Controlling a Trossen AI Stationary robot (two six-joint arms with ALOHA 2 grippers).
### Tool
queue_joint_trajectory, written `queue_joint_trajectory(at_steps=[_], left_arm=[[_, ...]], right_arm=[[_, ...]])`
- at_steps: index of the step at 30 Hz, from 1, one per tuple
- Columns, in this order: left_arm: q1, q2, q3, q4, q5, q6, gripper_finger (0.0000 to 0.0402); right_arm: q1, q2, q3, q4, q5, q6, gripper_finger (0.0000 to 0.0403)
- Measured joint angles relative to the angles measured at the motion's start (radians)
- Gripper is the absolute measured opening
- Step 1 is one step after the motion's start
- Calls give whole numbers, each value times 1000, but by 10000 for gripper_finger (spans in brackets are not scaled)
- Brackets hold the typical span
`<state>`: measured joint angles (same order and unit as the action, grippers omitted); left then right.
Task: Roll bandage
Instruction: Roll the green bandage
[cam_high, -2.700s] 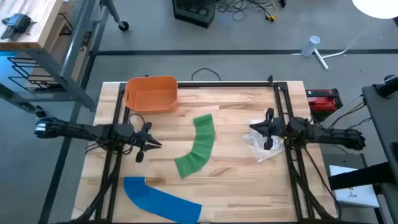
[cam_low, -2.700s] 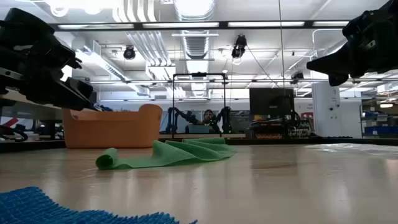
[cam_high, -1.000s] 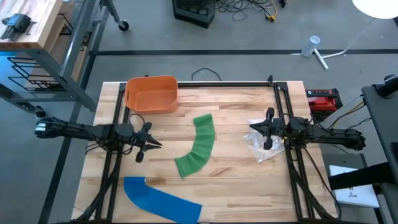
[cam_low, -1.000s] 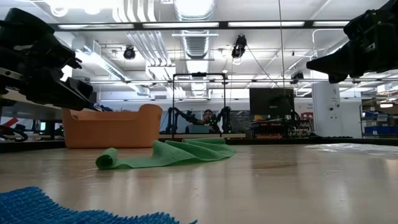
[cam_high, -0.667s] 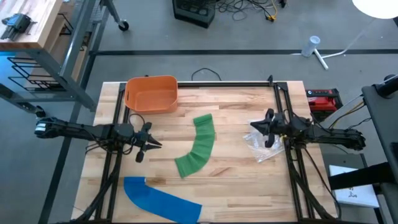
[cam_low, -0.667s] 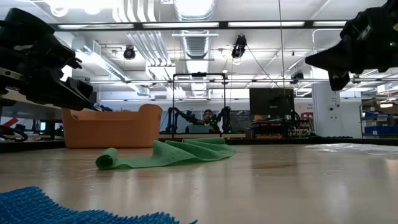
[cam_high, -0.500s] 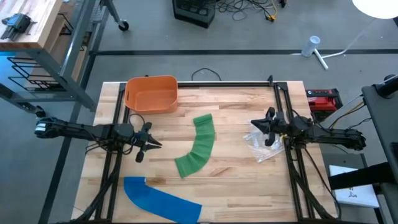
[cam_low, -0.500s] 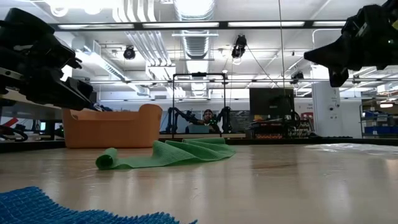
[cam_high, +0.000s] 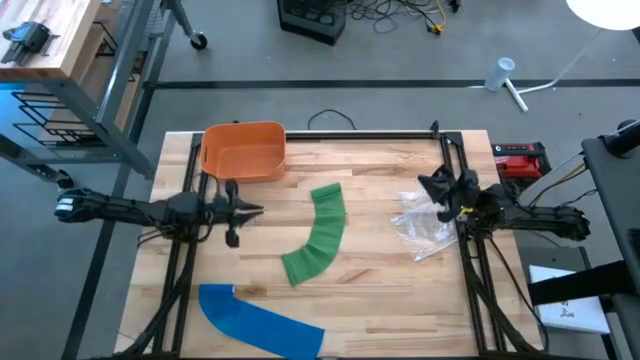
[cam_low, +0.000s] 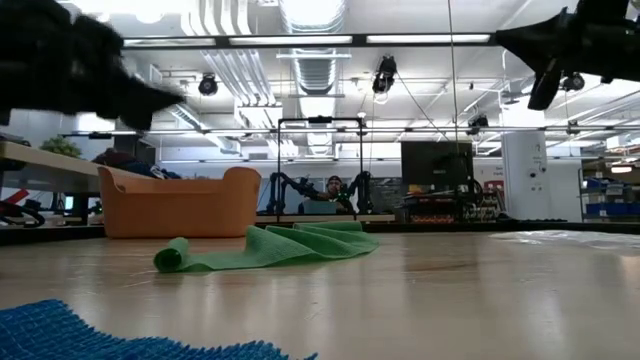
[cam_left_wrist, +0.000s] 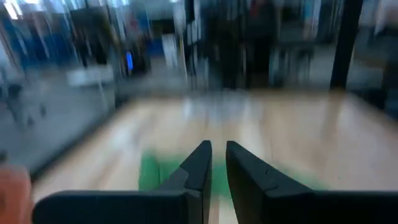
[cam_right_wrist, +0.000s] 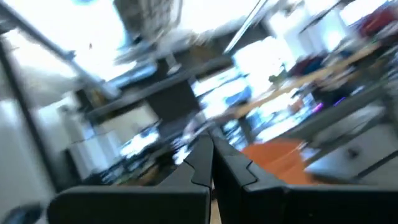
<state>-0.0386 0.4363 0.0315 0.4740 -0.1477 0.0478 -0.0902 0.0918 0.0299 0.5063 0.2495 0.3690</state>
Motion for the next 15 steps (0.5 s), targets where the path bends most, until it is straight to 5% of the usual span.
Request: queue_joint_trajectory(at_steps=[8,15], left_arm=[[1,60,0,728,-1,203,39],[1,54,0,890,-2,310,39]], right_arm=[[3,161,42,-85,38,99,0],[2,458,126,-106,140,183,0]])
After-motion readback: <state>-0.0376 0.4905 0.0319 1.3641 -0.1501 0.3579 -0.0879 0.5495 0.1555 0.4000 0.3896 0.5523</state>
